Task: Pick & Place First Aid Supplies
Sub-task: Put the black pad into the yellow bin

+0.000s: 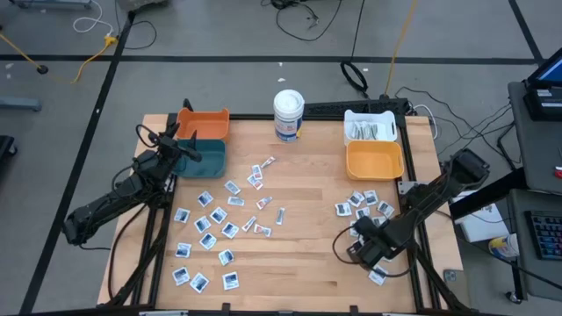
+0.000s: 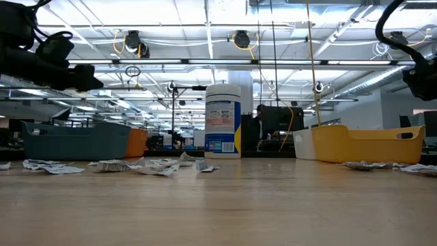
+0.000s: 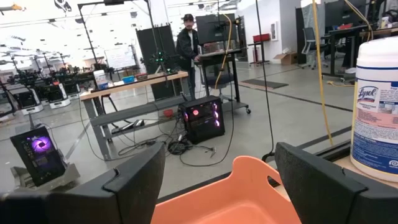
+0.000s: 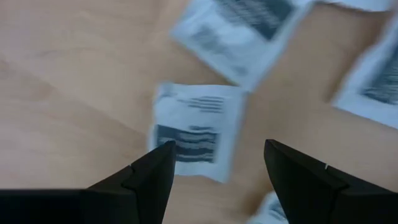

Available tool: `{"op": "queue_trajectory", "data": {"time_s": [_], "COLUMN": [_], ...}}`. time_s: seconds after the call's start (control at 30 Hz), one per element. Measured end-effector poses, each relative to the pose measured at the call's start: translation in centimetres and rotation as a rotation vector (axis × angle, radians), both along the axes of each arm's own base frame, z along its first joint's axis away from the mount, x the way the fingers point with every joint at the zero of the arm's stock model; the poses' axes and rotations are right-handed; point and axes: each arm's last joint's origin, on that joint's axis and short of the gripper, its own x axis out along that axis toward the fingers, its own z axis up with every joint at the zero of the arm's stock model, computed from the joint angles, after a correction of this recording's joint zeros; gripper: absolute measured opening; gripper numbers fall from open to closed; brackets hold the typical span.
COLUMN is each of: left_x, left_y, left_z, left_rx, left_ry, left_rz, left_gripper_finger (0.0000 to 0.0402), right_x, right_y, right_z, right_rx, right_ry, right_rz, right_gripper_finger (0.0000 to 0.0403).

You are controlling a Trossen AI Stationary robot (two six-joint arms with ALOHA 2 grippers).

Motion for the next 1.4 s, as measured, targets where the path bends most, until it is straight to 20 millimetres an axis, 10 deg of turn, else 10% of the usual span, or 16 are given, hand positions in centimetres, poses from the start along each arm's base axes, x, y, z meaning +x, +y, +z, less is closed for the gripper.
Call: {"op": "queue_trajectory", "data": {"time_s": [0.3, 0.7, 1.4], "left_x": [0.0, 0.0, 0.0], "left_y": [0.0, 0.0, 0.0], "left_z": [0.0, 0.0, 0.0], "left_rx": [0.000, 0.000, 0.000], "left_ry": [0.000, 0.000, -0.001], "left_rz": [0.000, 0.000, 0.000], "left_gripper_finger": [0.0308, 0.0308, 0.0308], "right_x": [-0.5, -0.9, 1.2], "right_y": [-0.5, -0.8, -2.7], "right_z": [-1.5, -1.9, 4.8], "right_rx": [-0.005, -0.023, 0.187], "right_ry": [0.007, 0.027, -0.049], "right_rz": [-0.002, 0.053, 0.043], "right_gripper_finger": [0.0208, 0.0011, 0.0004]}}
